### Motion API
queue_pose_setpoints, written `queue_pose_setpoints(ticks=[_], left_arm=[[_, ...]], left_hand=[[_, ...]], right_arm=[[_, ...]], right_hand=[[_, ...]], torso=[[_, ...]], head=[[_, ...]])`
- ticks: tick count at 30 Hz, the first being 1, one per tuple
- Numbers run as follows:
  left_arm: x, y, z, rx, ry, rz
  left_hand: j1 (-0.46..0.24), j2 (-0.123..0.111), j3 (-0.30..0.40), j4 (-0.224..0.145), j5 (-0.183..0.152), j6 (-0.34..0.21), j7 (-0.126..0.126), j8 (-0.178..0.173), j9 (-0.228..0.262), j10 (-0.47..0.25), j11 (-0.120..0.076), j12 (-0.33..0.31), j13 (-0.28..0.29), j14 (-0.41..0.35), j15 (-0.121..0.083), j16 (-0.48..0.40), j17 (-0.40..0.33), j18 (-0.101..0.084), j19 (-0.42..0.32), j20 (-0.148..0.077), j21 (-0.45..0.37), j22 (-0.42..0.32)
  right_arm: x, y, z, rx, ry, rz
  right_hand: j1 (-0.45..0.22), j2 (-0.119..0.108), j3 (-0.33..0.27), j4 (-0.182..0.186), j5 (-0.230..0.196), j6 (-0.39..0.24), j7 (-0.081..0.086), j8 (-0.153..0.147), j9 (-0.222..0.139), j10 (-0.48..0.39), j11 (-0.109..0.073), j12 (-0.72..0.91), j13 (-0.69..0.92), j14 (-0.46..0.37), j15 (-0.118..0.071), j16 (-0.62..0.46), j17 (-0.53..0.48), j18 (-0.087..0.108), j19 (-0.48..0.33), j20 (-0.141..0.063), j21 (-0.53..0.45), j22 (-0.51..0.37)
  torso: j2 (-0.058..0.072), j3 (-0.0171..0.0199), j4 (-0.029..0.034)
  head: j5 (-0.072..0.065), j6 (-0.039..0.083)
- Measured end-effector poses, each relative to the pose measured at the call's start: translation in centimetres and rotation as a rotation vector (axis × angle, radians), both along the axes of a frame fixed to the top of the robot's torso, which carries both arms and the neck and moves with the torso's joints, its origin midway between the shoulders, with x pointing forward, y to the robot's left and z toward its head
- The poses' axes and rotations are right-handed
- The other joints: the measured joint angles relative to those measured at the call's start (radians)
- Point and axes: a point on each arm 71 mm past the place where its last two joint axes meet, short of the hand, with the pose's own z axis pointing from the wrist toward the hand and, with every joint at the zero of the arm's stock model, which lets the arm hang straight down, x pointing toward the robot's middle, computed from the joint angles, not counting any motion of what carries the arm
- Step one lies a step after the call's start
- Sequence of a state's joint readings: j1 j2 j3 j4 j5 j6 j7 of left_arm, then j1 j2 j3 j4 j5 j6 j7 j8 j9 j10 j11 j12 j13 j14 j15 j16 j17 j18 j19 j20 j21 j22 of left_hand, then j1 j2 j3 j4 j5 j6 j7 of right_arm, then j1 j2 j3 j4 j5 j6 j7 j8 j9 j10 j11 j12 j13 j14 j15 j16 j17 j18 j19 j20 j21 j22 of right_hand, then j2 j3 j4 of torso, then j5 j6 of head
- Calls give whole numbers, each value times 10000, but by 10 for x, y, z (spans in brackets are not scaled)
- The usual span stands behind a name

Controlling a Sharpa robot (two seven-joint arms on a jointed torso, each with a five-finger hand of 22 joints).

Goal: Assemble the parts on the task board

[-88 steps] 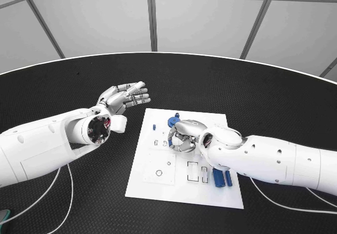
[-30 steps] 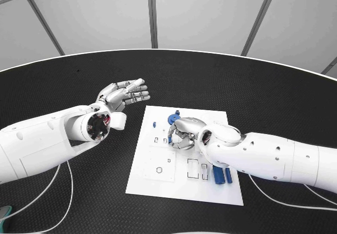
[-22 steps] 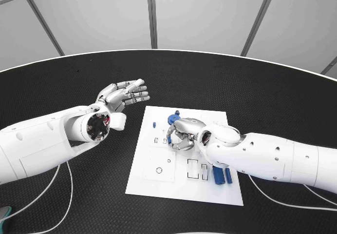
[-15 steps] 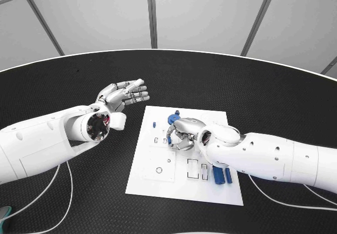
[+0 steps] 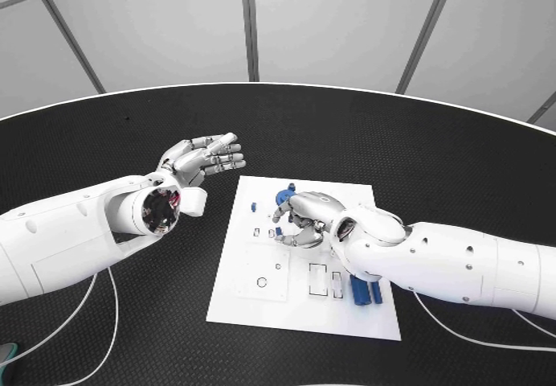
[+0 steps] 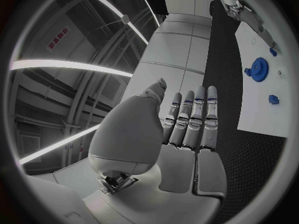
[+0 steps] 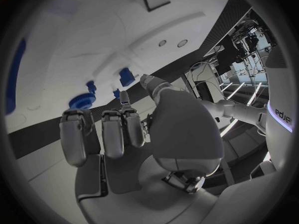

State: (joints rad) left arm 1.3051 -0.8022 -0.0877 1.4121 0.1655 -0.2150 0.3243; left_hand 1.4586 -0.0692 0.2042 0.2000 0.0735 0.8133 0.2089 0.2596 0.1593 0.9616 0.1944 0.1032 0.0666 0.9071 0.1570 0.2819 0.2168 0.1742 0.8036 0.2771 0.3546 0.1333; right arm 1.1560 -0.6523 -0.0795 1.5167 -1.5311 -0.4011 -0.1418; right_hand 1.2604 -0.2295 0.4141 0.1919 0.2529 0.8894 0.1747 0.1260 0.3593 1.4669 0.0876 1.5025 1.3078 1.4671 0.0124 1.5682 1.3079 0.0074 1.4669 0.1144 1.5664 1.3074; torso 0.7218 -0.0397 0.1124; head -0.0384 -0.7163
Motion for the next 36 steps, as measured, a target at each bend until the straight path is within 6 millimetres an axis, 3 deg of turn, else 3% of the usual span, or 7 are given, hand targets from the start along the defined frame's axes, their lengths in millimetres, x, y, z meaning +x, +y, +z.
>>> queue_pose_setpoints(ticks=[7, 11, 14, 20, 22, 27, 36], left_arm=[[1, -1, -6, 1053, 272, -953], [2, 1, -12, 2176, 610, -1691], [1, 2, -17, 3050, 953, -2136], [-4, -4, -29, 5207, 1850, -3358], [-5, -6, -32, 5897, 2055, -3666], [-6, -17, -39, 7864, 2534, -4337], [-4, -45, -49, 10498, 3302, -5027]], left_hand=[[-106, -107, 183, 123, 0, 514, 80, 100, 42, 897, -254, 135, 87, 1115, -360, 673, 387, 45, 722, -303, 563, 196], [-404, -405, 467, 481, 0, 1239, -309, 522, 359, 2382, -867, 718, 429, 3387, -1133, 2903, 1690, 47, 2231, -1099, 1970, 872], [-714, -539, 621, 812, 0, 1384, -473, 747, 732, 3000, -1168, 1258, 986, 3983, -1484, 5450, 3539, 47, 2887, -1618, 3356, 1650], [-1375, -553, 791, 816, 0, 1101, -715, 1007, 1519, 3079, -1410, 2841, 2643, 5337, -1689, 10466, 9350, 47, 3151, -1960, 5779, 3195], [-1681, -507, 777, 830, 0, 1013, -802, 1256, 1892, 2741, -1449, 3893, 3593, 5531, -1747, 11376, 10599, -201, 3912, -2017, 7373, 5296], [-2417, -384, 738, 868, 0, 886, -930, 1880, 2844, 2192, -1587, 6241, 5585, 5581, -1798, 12253, 10914, -615, 5288, -2131, 9552, 8622], [-3338, -153, 311, 924, -46, 639, -1074, 2779, 4086, 2395, -1716, 9160, 8351, 5610, -1917, 12478, 10913, -731, 5849, -2255, 10246, 9917]], right_arm=[[-13, -26, 31, 2491, -474, 342], [-14, -53, 47, 3802, 45, -61], [-13, -77, 53, 4529, 490, -707], [-7, -132, 56, 5407, 1004, -2448], [-6, -144, 57, 5473, 1020, -2776], [-6, -166, 57, 5494, 985, -3413], [-3, -173, 56, 5465, 1048, -3723]], right_hand=[[3, 3, -56, 0, 42, 152, -34, 46, 47, 0, 0, -365, -1, 0, 0, -185, -1, 0, 0, 0, -24, 0], [70, 69, -95, 39, 132, 279, -88, 155, 84, -155, -69, -806, -2, 0, 0, -544, -1, 0, 0, 0, -394, -1], [70, 69, -127, 72, 212, 399, -139, 234, 127, -154, -69, -807, -2, 0, -1, -544, -2, -1, 0, 0, -408, -1], [70, 69, -153, 97, 278, 434, -174, 291, 142, -154, -68, -807, -2, -38, -39, -544, -2, 0, 0, 0, -408, -1], [70, 69, -153, 97, 278, 434, -174, 290, 151, -153, -68, -807, -2, -5, -73, -544, -2, -1, 0, 0, -408, -1], [70, 69, -152, 97, 326, 433, -174, 290, 150, -153, -68, -806, -3, -4, -74, -544, -3, -1, 0, -1, -408, -1], [70, 69, -152, 97, 388, 433, -175, 323, 150, -153, -67, -806, -3, -4, -73, -595, -4, -1, 0, 0, -408, -1]], torso=[[-93, 7, -60], [-183, 35, -113], [-262, 62, -156], [-417, 133, -251], [-467, 152, -275], [-569, 192, -305], [-669, 223, -322]], head=[[8, 121], [-1, 174], [-1, 195], [19, 171], [21, 153], [36, 78], [83, -13]])
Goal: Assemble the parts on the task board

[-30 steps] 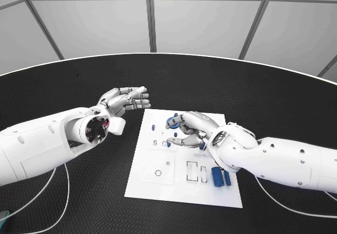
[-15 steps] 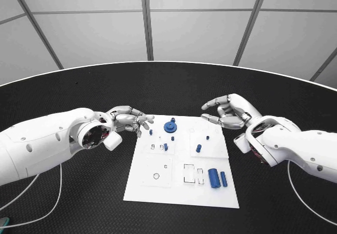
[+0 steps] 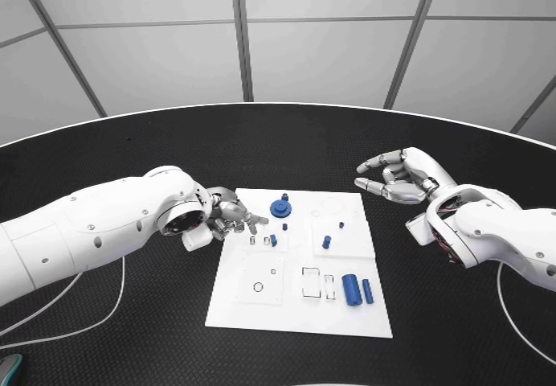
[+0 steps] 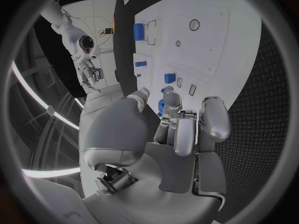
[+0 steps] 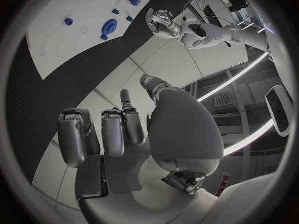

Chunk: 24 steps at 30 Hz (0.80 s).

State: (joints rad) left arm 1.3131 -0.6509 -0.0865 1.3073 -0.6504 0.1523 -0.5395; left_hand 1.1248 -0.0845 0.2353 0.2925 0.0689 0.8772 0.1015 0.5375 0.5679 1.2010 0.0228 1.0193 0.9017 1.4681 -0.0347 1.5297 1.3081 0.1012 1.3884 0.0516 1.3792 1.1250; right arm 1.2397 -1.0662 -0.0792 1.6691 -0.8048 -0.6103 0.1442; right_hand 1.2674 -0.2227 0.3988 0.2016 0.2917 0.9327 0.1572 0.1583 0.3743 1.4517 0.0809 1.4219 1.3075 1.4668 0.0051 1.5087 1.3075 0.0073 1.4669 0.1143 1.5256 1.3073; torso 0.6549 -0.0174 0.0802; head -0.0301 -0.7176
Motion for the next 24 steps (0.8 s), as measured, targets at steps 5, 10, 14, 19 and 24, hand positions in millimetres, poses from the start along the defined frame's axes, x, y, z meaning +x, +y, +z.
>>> queue_pose_setpoints(ticks=[5, 10, 14, 19, 24], left_arm=[[2, -13, -1, 535, -28, 11], [2, -23, -2, 778, 26, -32], [2, -31, -2, 959, 35, -90], [4, -38, -3, 1310, 102, -292], [6, -43, -5, 1607, 195, -507]], left_hand=[[-203, 0, -256, 8, 0, -71, -70, 333, 433, 58, -58, 399, 318, -30, -29, 69, -1, -107, 67, -67, 94, 232], [-418, 29, -577, 22, 0, -125, -125, 552, 746, 160, -56, 614, 479, -31, -99, 117, -1, -164, 161, -55, 205, 445], [-559, 48, -724, 13, -69, -214, -143, 593, 879, 159, -55, 614, 465, -31, -99, 117, -1, -164, 161, -54, 246, 500], [-559, 48, -779, 13, -69, -214, -143, 633, 912, 159, -55, 614, 465, -31, -99, 153, -2, -164, 194, -88, 246, 560], [-558, 49, -778, 13, -69, -214, -143, 633, 962, 158, -55, 614, 436, -31, -99, 153, -2, -163, 194, -88, 286, 583]], right_arm=[[1, -1, -1, -15, 60, -82], [2, -1, -2, -28, 119, -133], [3, -1, -2, -35, 162, -162], [3, 0, -3, -39, 212, -163], [4, 0, -3, -45, 254, -171]], right_hand=[[0, 0, 0, 0, 48, 0, 0, -1, 0, -35, -36, 0, 0, 0, 0, 0, 0, 1, 0, 0, 0, 0], [16, 16, 0, 0, 54, -1, 0, -1, -1, -35, -35, 0, 0, 0, 0, 0, 0, 0, 0, 0, 0, 0], [39, 39, 0, 0, 106, -1, 0, -1, -1, -35, -35, -37, -1, 0, 0, 0, 0, 0, 0, 0, 0, 0], [39, 39, 0, 0, 106, -1, -1, -2, -2, -35, -35, -37, -1, 0, 0, 0, -1, 0, 0, 0, 0, 0], [39, 39, 0, 0, 106, -1, -1, -2, -2, -35, -35, -37, -1, 0, 0, 0, -1, 0, 0, 0, -41, 0]], torso=[[4, 0, 7], [27, 4, 7], [42, 5, 13], [62, 6, 13], [69, 14, 0]], head=[[11, -21], [27, -62], [3, -88], [-17, -124], [-5, -168]])
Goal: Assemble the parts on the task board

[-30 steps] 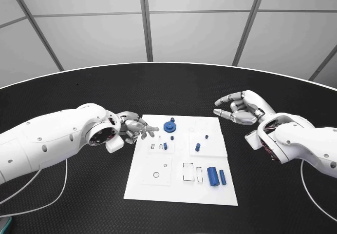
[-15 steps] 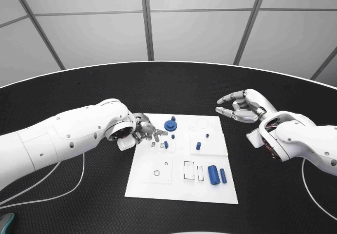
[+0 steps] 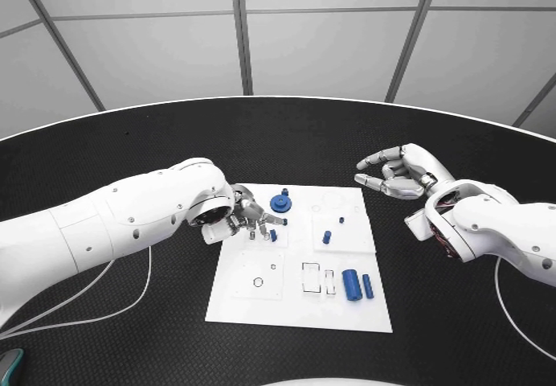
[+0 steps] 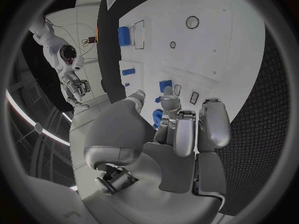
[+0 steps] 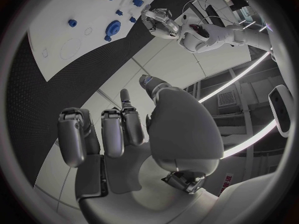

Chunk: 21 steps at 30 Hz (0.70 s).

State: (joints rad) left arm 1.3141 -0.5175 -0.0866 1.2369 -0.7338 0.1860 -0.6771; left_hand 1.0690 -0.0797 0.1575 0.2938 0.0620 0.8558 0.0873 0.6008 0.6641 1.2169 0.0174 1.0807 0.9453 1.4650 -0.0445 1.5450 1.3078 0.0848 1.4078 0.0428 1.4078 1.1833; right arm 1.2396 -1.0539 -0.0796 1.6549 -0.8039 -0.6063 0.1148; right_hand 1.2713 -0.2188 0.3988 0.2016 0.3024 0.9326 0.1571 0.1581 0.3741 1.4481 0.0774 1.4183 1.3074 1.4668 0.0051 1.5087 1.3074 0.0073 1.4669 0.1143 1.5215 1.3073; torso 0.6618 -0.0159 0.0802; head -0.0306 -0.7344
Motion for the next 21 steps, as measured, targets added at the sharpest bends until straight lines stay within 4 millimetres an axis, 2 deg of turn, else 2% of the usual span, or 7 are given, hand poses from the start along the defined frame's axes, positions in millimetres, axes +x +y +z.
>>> queue_pose_setpoints(ticks=[17, 21], left_arm=[[7, -5, -2, 324, 97, -60], [9, -7, -2, 351, 111, -59]], left_hand=[[122, 121, 0, 0, 35, -72, 2, 83, 147, -37, -35, 0, -93, 0, 1, -202, -2, 0, 0, 0, 38, 73], [228, 224, 0, 0, 35, -144, 1, 83, 197, -37, -35, -1, -110, 0, 1, -202, -2, 0, 0, 0, 38, 97]], right_arm=[[1, 1, -1, -8, 65, -13], [1, 1, -1, -5, 65, -8]], right_hand=[[0, 0, 0, 0, 64, -1, 0, -1, -1, 0, 0, 0, 0, 0, 0, 0, -1, 0, 0, 0, 1, 0], [0, -1, 0, 0, 64, 0, 0, -1, -1, 0, 0, 0, -1, 0, 0, 0, -1, -1, -38, -38, 1, 0]], torso=[[1, -13, 7], [1, -19, 3]], head=[[7, -124], [19, -145]])
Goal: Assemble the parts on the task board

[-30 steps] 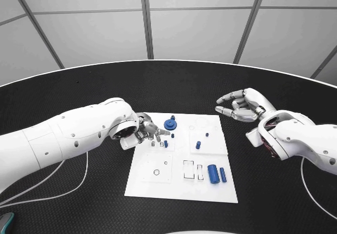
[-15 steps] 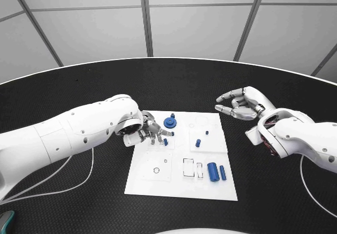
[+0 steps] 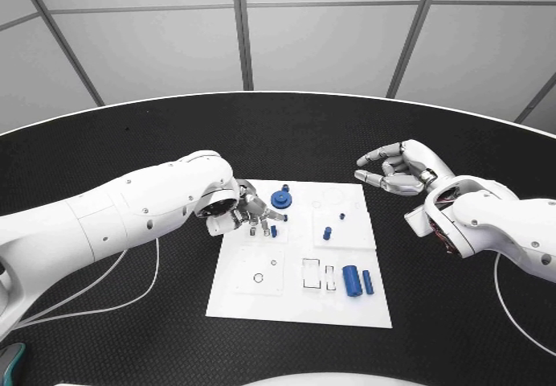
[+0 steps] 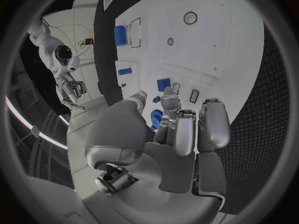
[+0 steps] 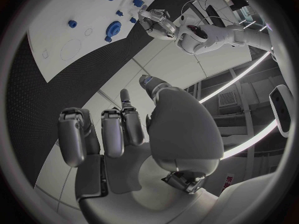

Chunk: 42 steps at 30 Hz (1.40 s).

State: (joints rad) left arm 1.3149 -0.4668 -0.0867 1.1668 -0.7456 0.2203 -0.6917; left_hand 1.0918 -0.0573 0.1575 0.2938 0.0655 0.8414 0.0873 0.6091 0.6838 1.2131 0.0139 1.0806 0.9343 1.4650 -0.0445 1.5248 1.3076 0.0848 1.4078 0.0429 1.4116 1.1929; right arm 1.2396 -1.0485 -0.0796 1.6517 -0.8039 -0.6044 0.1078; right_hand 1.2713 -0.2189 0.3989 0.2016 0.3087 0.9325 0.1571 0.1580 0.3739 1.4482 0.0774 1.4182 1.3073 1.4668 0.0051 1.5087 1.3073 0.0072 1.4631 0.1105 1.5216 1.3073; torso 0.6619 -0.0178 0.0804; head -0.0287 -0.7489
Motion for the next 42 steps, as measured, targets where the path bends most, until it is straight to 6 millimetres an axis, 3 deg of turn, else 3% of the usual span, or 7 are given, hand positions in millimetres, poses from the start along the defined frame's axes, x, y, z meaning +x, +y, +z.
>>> queue_pose_setpoints(ticks=[42], left_arm=[[8, -9, -4, 277, 294, -240]], left_hand=[[424, 25, 86, -27, -1, -71, -1, 0, 114, -73, 2, 0, -62, 0, 1, 0, -2, 0, -1, 1, 29, 86]], right_arm=[[0, 2, -1, -2, 81, 60]], right_hand=[[0, 0, 0, 0, 125, 0, 0, -1, 7, 0, 0, -40, 5, 0, 0, -48, 4, -1, 1, 1, 1, 5]], torso=[[-6, 12, 7]], head=[[-35, -299]])
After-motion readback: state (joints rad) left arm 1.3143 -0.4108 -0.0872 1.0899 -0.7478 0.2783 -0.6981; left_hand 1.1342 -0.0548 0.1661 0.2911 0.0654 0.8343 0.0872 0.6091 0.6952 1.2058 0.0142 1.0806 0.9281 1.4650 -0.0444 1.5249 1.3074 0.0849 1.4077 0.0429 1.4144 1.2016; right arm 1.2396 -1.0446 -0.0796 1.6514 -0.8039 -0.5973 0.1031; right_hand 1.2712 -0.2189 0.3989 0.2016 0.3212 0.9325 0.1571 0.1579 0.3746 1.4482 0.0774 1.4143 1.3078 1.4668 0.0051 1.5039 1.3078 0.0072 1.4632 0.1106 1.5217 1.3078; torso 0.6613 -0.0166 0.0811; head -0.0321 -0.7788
